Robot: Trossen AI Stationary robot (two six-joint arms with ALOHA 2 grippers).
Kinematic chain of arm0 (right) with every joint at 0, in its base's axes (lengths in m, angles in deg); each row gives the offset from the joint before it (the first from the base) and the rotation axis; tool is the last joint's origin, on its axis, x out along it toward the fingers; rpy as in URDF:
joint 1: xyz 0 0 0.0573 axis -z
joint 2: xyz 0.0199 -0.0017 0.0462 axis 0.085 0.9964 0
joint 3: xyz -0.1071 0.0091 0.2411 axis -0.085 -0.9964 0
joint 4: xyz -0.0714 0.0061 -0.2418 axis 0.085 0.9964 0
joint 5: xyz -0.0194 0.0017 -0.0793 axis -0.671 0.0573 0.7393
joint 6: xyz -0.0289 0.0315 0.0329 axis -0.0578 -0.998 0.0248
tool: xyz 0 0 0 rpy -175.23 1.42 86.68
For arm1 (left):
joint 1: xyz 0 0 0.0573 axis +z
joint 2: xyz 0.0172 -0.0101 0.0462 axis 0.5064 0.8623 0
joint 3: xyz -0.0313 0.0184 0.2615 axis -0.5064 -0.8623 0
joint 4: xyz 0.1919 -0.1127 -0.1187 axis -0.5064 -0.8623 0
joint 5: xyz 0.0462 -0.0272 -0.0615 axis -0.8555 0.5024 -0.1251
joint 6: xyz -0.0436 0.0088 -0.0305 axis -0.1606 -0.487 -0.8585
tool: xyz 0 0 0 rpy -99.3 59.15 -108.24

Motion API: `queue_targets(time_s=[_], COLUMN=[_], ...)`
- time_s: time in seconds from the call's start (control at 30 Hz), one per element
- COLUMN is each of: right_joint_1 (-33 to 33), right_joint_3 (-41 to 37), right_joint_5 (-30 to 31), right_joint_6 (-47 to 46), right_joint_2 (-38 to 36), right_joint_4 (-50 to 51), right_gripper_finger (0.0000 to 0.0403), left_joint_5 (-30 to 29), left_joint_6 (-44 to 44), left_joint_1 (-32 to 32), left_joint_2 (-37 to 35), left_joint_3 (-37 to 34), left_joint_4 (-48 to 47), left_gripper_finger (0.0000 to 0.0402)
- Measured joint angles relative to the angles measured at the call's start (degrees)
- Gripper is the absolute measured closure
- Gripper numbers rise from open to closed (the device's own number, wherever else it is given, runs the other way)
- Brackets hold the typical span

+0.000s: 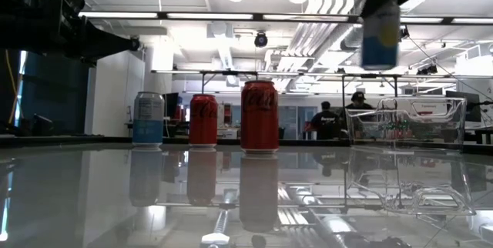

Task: Sort soda cans
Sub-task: Put the bottom blue-white soda can into the top transparent bin

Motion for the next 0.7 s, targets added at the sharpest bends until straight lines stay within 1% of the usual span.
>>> queue_targets(time_s=[0.1, 0.27, 0.4, 0.57, 0.7], right_joint_1=[3.65, 9.7, 14.0, 19.19, 22.28], right_joint_3=[1.04, -2.15, -5.49, -10.82, -14.94], right_joint_5=[0.79, 0.05, -0.04, -1.91, -3.98], right_joint_6=[-4.67, -8.22, -8.31, -8.46, -8.2], right_joint_2=[-0.06, -0.85, -3.28, -8.65, -12.57], right_joint_4=[7.52, 14.94, 15.98, 15.43, 11.6], right_gripper_finger=[0.014, 0.014, 0.014, 0.014, 0.014], left_joint_5=[0.02, 0.13, 0.13, 0.13, 0.13], left_joint_6=[-0.31, -1.02, -0.98, -0.96, -0.9], left_joint_1=[-0.01, -0.02, -0.01, -0.02, -0.02], left_joint_2=[0.0, 0.0, 0.0, 0.02, 0.0], left_joint_3=[0.0, 0.0, 0.0, 0.0, 0.0], left_joint_4=[0.0, -0.04, -0.04, -0.04, -0.04], left_gripper_finger=[0.0397, 0.0397, 0.0397, 0.0397, 0.0397])
